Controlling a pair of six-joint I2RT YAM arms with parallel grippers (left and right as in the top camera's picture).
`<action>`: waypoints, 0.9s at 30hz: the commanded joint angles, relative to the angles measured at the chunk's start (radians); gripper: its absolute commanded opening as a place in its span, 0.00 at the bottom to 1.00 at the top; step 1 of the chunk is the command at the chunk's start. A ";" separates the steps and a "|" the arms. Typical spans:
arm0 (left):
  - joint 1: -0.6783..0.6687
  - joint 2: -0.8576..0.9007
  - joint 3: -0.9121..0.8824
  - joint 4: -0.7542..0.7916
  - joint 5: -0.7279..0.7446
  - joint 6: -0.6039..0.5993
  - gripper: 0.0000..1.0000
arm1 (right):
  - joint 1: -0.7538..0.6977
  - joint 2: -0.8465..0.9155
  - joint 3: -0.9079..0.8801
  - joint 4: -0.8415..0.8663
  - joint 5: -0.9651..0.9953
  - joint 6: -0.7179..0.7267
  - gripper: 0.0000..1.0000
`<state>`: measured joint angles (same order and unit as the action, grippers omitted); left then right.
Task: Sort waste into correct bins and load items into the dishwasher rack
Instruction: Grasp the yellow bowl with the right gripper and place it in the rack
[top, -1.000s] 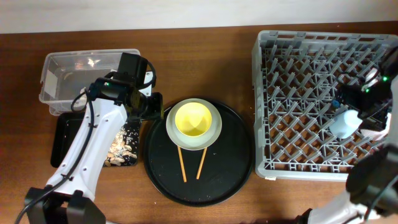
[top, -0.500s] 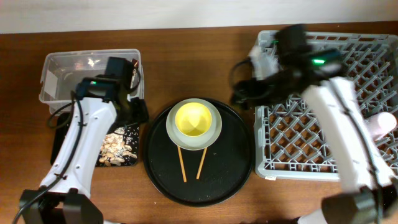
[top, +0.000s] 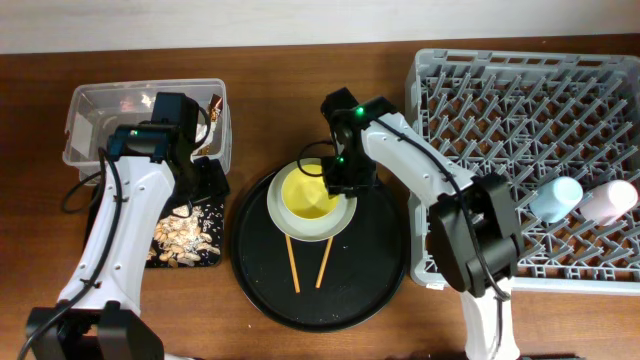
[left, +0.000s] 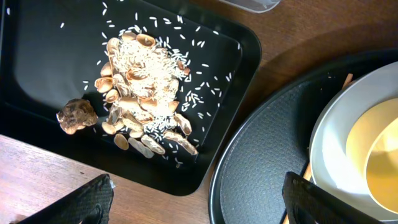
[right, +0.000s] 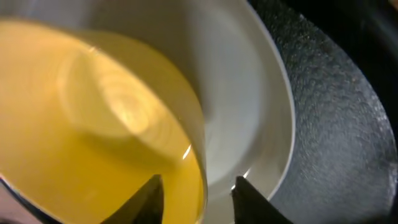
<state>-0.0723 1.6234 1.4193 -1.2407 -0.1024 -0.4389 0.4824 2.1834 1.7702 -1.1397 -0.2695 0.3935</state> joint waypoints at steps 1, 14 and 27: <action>0.003 -0.020 0.004 0.005 -0.010 -0.013 0.87 | 0.002 0.001 0.002 0.027 0.016 0.016 0.24; 0.003 -0.020 0.004 0.005 -0.010 -0.013 0.87 | -0.026 -0.050 0.014 -0.022 0.052 0.000 0.04; 0.003 -0.020 0.004 0.027 -0.010 -0.013 0.87 | -0.502 -0.438 0.142 0.065 0.776 -0.106 0.04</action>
<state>-0.0723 1.6234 1.4193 -1.2221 -0.1028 -0.4393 0.0605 1.7348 1.9118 -1.1065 0.2417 0.3157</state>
